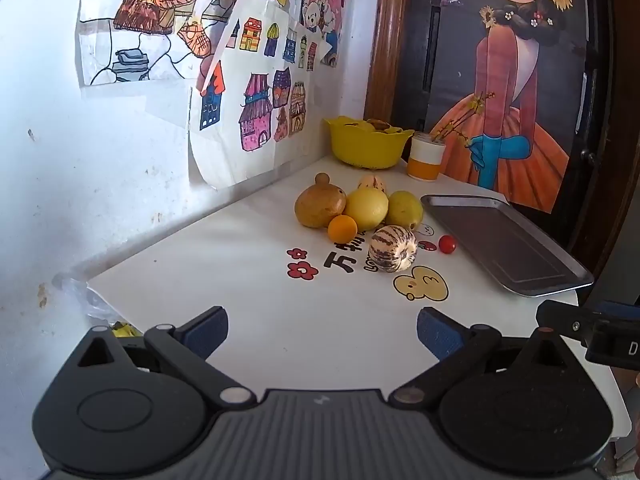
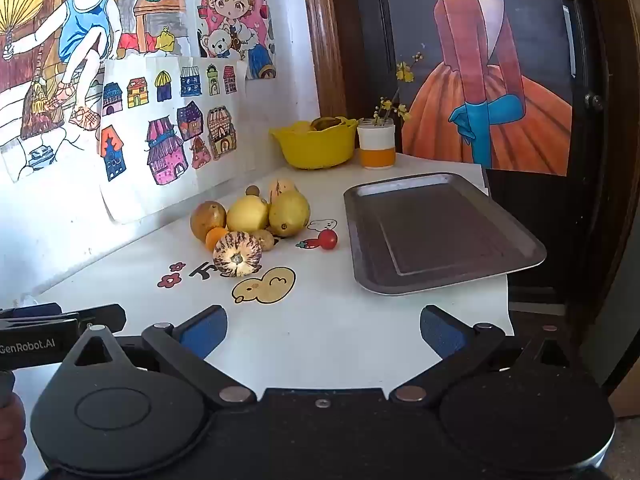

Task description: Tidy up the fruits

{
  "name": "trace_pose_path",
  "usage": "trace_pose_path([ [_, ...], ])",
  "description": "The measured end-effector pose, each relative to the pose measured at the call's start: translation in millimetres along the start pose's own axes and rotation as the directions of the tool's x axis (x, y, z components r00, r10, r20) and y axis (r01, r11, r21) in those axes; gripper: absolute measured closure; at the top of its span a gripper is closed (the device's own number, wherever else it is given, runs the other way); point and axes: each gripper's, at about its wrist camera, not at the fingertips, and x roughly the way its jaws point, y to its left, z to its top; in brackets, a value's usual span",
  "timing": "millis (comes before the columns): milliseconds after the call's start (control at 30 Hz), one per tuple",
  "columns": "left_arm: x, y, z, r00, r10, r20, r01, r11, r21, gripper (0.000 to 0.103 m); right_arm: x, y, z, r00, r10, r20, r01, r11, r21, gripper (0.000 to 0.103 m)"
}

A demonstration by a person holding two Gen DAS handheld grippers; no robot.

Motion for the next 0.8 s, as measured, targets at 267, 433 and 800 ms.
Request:
trace_pose_path([
  [267,0.3,-0.1,0.0,1.0,0.001,-0.001,-0.001,1.0,0.002,0.0,0.0,-1.5,-0.2,1.0,0.004,0.002,-0.004,1.0,0.005,0.001],
  [433,2.6,2.6,-1.4,1.0,0.0,-0.005,0.0,1.0,0.001,0.0,1.2,-2.3,-0.5,1.0,0.003,0.0,-0.003,1.0,0.007,0.001],
  [800,7.1,1.6,-0.6,1.0,0.001,-0.025,-0.001,1.0,0.003,0.0,4.0,-3.0,-1.4,1.0,0.006,-0.004,-0.006,1.0,0.009,0.001],
])
